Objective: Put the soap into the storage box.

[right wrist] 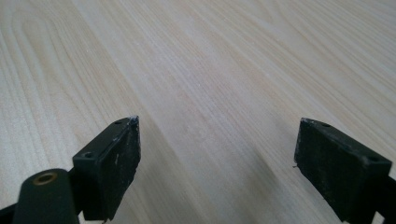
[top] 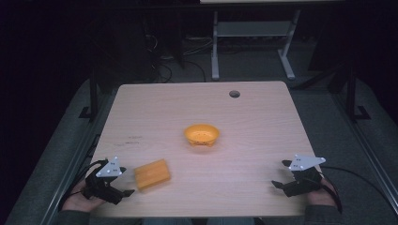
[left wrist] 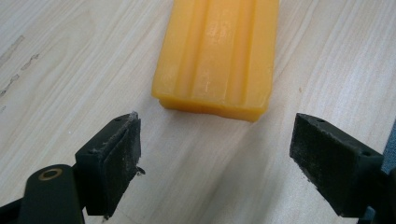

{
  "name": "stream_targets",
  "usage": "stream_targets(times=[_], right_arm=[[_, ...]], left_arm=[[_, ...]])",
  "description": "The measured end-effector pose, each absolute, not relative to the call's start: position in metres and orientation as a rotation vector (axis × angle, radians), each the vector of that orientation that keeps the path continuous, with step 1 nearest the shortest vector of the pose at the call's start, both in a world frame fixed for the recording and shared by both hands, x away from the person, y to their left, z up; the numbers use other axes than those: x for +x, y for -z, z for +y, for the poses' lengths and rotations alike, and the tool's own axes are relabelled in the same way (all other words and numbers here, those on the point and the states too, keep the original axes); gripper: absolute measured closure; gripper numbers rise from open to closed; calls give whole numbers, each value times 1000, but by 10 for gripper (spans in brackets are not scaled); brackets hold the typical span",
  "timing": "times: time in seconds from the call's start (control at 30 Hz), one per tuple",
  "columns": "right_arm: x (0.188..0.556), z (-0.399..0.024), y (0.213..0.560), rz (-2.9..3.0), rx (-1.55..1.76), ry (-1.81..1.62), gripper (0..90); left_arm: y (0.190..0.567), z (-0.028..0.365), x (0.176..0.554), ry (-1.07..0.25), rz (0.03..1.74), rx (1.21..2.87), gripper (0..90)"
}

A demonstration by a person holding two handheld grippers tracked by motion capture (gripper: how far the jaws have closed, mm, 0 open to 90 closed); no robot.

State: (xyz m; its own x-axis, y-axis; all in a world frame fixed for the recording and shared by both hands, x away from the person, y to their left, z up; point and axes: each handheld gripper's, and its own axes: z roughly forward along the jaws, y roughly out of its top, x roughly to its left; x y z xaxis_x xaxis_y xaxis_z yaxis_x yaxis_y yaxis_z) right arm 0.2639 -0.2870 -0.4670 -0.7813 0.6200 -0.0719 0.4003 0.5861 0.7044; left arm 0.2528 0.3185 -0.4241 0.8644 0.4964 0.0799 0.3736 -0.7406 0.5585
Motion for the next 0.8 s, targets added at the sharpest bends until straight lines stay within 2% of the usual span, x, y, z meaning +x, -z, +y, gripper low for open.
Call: stream_targets(times=[0.8], right_arm=[[262, -289, 468, 2494, 858, -1026, 140]], left_arm=[[416, 294, 266, -286, 564, 2539, 163]])
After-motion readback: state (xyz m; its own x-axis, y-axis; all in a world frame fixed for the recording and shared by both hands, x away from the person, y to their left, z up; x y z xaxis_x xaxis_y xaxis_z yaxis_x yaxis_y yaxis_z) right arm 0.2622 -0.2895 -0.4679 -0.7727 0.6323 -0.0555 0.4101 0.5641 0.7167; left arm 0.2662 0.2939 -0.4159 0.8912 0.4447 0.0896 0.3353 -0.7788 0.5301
